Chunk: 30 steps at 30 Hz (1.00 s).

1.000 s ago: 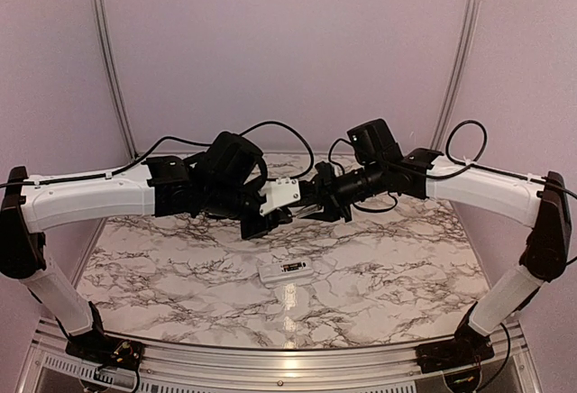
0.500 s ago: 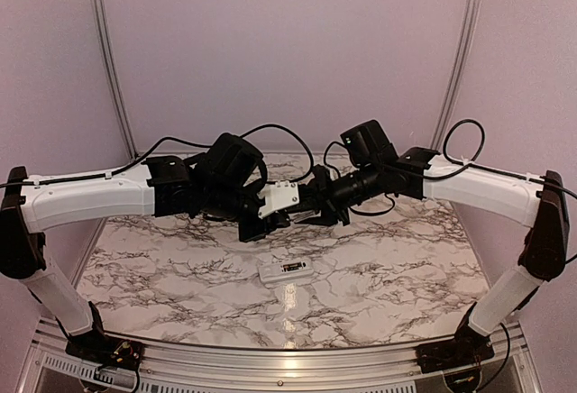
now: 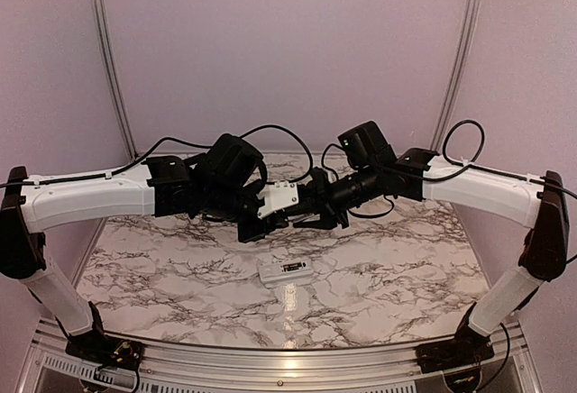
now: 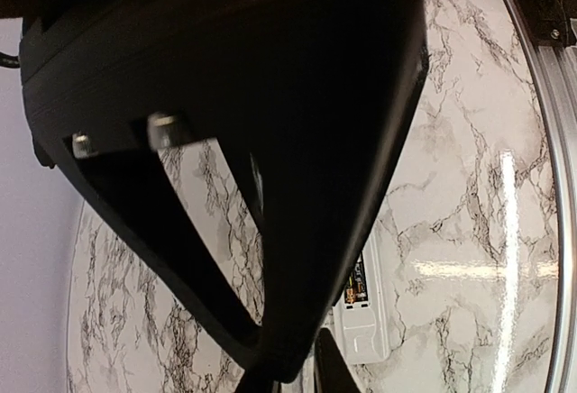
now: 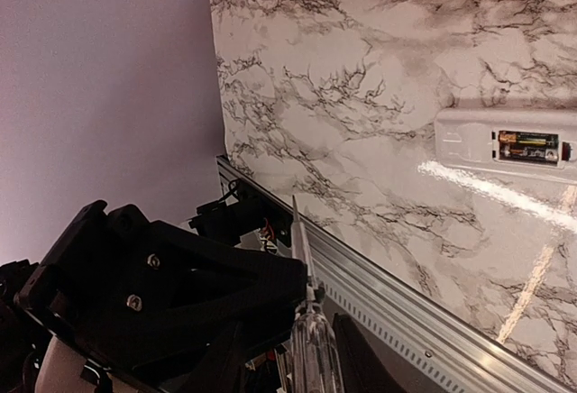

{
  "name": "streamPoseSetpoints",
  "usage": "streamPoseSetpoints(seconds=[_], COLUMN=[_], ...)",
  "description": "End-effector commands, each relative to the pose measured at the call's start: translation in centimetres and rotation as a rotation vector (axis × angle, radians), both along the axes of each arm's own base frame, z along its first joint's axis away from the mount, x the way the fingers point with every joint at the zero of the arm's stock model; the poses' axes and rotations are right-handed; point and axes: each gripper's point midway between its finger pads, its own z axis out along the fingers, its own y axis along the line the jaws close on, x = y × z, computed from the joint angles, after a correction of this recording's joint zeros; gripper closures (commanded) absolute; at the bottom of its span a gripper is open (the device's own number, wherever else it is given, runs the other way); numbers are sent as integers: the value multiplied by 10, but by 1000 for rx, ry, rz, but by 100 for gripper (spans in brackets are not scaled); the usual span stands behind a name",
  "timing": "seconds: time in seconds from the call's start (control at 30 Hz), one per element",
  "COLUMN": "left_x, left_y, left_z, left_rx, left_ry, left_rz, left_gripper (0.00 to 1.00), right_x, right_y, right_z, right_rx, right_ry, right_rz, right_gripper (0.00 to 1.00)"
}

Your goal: Unload the batteries from the remote control

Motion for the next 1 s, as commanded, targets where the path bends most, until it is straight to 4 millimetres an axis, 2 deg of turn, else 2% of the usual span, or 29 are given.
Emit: streamPoseSetpoints(seconds=[0.0, 0.4, 0.63, 0.8, 0.83, 0.9, 0.93, 0.97], left_x=[-2, -9, -13, -11, -11, -10, -10, -9], left_y=[-4, -3, -3, -1, -1, 0, 2, 4], left_z=[14, 13, 14, 21, 23, 28, 30, 32], left_rx=[-44, -55, -56, -77, -85, -105, -113, -124], left_ry=[-5, 4, 6, -15, -18, -22, -22, -24], left_rz=[-2, -28, -51, -39, -34, -19, -10, 1], left_gripper=[100, 100, 100, 100, 91, 66, 52, 34], right_x=[-6, -4, -4, -5, -4, -5, -5, -6], right_y=[5, 6, 6, 7, 7, 5, 5, 3], right_z=[23, 22, 19, 23, 24, 26, 27, 27], right_rx=[37, 43, 33, 33, 32, 29, 26, 21], right_ry=[-44, -49, -42, -57, -63, -82, -91, -99], right_rz=[17, 3, 9, 21, 23, 34, 37, 41], right_gripper=[69, 79, 100, 100, 100, 100, 100, 100])
